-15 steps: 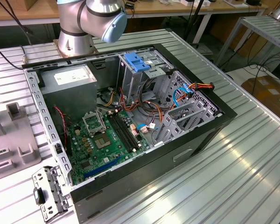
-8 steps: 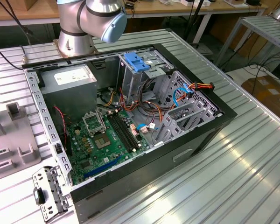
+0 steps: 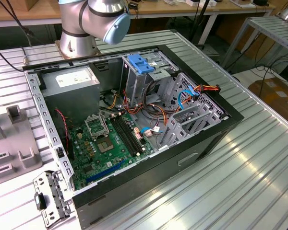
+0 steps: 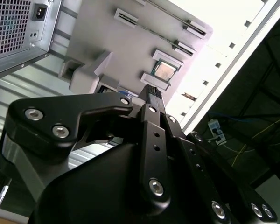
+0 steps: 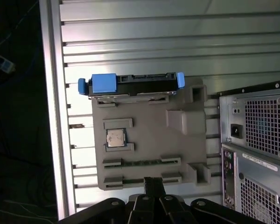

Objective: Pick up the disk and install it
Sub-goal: 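Reach for the disk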

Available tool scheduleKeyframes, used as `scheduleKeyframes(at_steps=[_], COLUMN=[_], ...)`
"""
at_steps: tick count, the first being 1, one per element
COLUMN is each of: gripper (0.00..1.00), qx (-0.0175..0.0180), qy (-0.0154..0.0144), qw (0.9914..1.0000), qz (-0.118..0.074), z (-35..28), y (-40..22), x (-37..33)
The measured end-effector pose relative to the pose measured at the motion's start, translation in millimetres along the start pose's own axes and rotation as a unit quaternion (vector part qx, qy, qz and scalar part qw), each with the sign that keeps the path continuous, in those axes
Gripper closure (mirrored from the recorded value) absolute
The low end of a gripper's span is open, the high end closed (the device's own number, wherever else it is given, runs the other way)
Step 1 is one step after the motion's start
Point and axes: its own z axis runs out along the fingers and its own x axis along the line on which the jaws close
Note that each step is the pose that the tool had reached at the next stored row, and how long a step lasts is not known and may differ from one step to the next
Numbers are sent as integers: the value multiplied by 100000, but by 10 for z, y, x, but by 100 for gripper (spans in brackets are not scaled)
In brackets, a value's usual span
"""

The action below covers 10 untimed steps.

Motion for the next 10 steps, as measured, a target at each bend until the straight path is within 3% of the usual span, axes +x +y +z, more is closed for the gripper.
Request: scheduleKeyframes(at_steps=[10], gripper=[89], qx=[1], qy=[1], qw=[100000], qz=[-4], z=[1], y=[165], x=[12])
